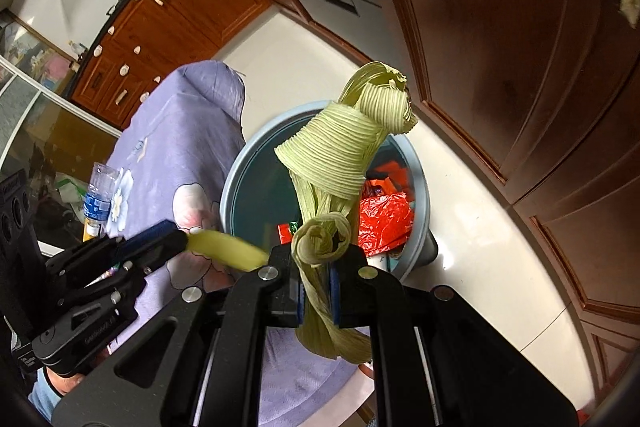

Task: Collect trash
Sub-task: 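Open both grippers over the bin to drop the husk pieces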

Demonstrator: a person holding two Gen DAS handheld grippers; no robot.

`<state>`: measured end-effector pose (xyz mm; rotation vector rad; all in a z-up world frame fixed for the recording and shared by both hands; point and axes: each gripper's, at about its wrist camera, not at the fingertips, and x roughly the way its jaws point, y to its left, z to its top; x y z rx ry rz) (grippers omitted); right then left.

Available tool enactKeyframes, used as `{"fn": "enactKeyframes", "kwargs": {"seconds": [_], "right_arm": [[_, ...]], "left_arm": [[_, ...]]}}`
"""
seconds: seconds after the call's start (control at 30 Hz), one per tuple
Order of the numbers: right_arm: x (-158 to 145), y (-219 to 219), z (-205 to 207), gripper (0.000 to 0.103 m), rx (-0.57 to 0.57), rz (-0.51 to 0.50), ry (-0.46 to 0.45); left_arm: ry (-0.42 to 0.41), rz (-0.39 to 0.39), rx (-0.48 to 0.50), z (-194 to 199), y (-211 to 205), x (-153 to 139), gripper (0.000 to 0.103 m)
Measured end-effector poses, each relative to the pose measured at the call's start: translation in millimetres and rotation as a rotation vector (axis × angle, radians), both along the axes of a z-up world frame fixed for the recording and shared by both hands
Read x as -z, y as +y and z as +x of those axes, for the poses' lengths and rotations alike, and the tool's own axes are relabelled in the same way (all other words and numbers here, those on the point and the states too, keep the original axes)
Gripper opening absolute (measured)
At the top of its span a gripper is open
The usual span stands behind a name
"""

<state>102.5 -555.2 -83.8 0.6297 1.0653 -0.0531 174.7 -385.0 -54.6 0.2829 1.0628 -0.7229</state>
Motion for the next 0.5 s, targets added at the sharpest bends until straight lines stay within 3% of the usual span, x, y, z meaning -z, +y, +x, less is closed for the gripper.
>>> {"fn": "enactKeyframes", "kwargs": {"seconds": [0.07,0.37,0.43,0.5], "right_arm": [[3.3,1.7,5.4,0.009,-0.009,0.001,0.008],[13.4,17.1,28.6,0.013,-0.05,0.004,0.041],[13.7,18.1,32.4,0.024,-0.046,0.01,0.042],[11.6,19.4,35.2,0.066,-0.031,0.003,0.038]], "left_arm": [[0.003,-0.005,-0.009,3.6,3.8,1.1,0.049],[-0.023,-0.017,-0.073,6.7,39.5,-4.2,0.091],[-0.032,-0.026,-0.086,4.9,45.5,-5.8,0.095],[-0.026,-0.033,-0.093,6.4,50.8,-5.7,0.095]]}}
